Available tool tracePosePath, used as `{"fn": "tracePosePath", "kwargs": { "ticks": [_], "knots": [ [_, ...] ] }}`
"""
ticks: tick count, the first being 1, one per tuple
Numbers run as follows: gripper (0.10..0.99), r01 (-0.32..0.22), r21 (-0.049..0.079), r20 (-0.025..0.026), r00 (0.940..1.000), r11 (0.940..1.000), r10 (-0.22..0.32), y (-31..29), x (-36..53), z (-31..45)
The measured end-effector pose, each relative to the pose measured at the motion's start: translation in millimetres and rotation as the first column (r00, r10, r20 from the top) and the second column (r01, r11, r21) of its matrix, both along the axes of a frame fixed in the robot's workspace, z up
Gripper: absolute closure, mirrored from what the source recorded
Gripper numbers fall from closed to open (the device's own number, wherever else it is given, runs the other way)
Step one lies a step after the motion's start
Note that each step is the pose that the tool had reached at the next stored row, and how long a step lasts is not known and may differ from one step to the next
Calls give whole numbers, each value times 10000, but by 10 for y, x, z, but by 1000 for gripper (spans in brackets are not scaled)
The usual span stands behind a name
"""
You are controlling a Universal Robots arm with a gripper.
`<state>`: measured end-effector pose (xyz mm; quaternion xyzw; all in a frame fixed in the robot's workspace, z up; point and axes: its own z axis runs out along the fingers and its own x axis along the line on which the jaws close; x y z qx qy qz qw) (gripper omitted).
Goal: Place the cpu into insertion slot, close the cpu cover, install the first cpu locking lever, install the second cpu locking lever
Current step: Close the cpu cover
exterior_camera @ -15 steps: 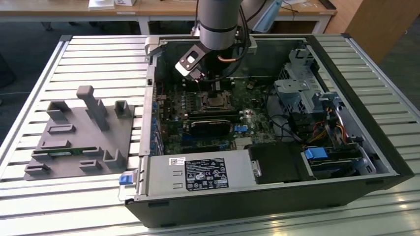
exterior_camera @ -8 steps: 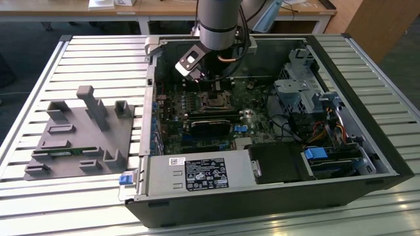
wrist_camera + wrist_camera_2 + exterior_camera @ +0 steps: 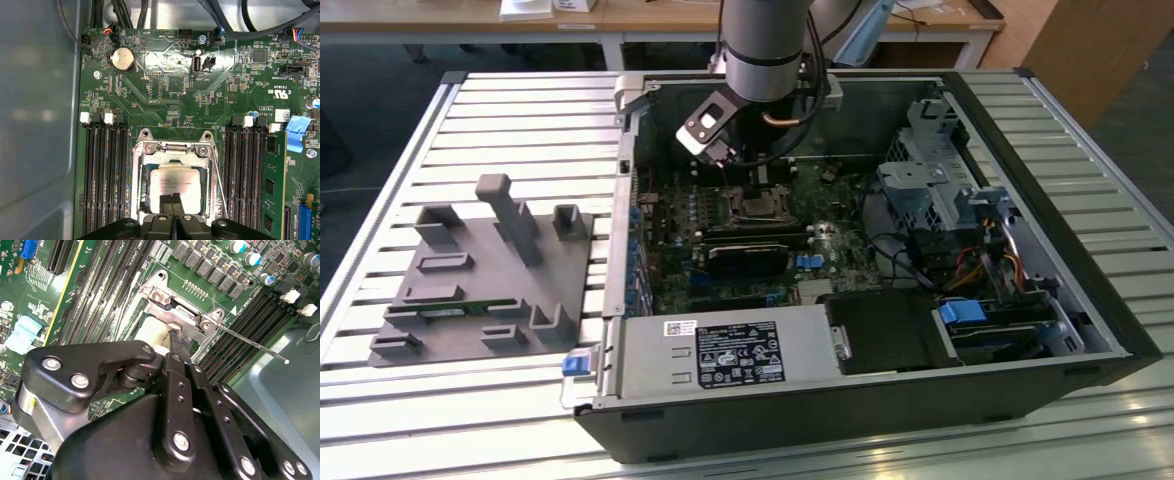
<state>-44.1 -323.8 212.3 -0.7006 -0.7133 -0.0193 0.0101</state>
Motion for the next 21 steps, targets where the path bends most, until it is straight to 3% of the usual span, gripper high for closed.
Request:
{"fn": "tracePosePath", "kwargs": {
  "ticks": [5, 6, 14, 16, 21],
  "knots": [
    [973, 0, 0, 0, 10000, 10000, 0, 0, 0, 0],
    [910, 0, 0, 0, 10000, 10000, 0, 0, 0, 0],
    [910, 0, 0, 0, 10000, 10000, 0, 0, -1, 0],
    [984, 0, -1, 0, 10000, 10000, 0, 0, -1, 0],
    [984, 1, 0, 0, 10000, 10000, -1, 0, -7, 0]
  ]
}}
